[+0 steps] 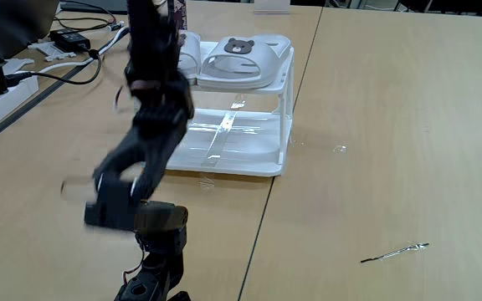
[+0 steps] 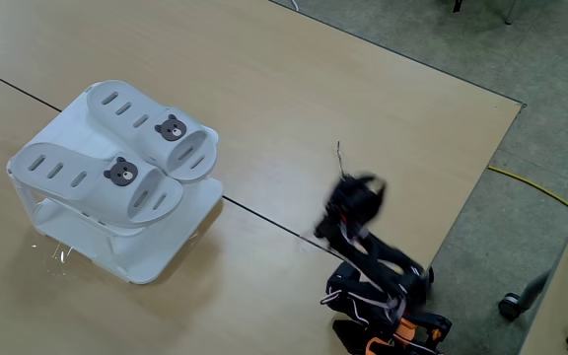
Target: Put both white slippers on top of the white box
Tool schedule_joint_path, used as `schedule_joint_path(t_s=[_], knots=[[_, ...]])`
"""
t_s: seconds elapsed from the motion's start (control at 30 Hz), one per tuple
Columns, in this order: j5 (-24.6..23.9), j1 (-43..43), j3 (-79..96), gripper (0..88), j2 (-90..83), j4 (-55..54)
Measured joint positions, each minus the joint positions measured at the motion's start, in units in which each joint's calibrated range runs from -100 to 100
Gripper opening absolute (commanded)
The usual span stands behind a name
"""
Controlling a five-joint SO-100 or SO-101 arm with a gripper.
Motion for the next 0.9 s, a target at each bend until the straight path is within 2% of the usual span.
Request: schedule_joint_path(t_s=[0.1,0.27,0.43,0.9], knots=[[0.0,0.1,19.9,0.7,-18.3,-0.1],[0.0,0.3,35.6,0.7,-32.8,-0.1],[0.0,0.1,35.5,0.7,-39.5,-0.1],[0.0,-0.2,35.5,0.7,-39.5,-0.1]])
